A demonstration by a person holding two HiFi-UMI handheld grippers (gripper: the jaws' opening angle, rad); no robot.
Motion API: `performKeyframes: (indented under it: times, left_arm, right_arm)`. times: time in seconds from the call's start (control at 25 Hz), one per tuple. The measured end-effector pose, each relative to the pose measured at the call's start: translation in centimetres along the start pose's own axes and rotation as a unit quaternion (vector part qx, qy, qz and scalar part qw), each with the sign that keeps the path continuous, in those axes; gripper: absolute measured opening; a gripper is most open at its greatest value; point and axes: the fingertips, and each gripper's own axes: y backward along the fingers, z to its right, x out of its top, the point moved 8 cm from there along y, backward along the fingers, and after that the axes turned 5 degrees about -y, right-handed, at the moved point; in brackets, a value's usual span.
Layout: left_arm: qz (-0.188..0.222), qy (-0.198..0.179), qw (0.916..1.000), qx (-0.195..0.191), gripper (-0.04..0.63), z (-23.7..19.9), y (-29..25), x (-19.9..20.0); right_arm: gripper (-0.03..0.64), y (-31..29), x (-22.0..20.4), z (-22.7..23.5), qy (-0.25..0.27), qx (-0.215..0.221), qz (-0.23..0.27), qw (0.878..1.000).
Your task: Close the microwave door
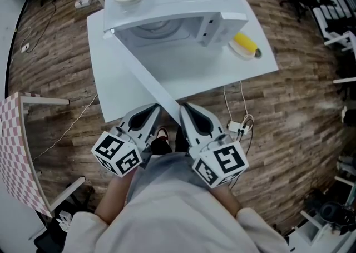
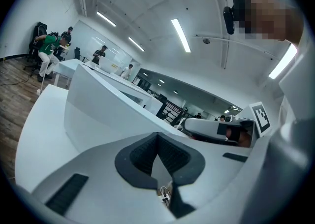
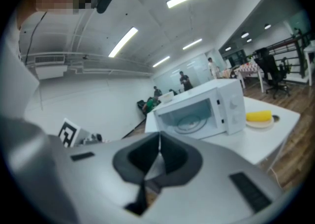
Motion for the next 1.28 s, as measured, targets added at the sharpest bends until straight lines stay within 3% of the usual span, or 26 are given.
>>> performKeyframes:
  times: [0.76,0.92,1.28]
  left_arm:
    - [0.009,0.013,0.9998,-0.016,0.014,0.2,-4.6,1.2]
    - [0.021,0.031,0.9991,-0.022,0.014,0.1,-5.6,1.3]
    - [0.024,0.034,0.999,-0.017,0.014,0.0,-8.3,2.1]
  right_arm:
    - [0.023,-0.7,3.0,4.6,-0.008,-0.02,0.009,1.0]
    - [0.023,-1.0,3.7,5.8,-0.008,-0.019,0.009,1.0]
    - [0.023,-2.3,5.7,8.7,-0.009,-0.01,0.008,1.0]
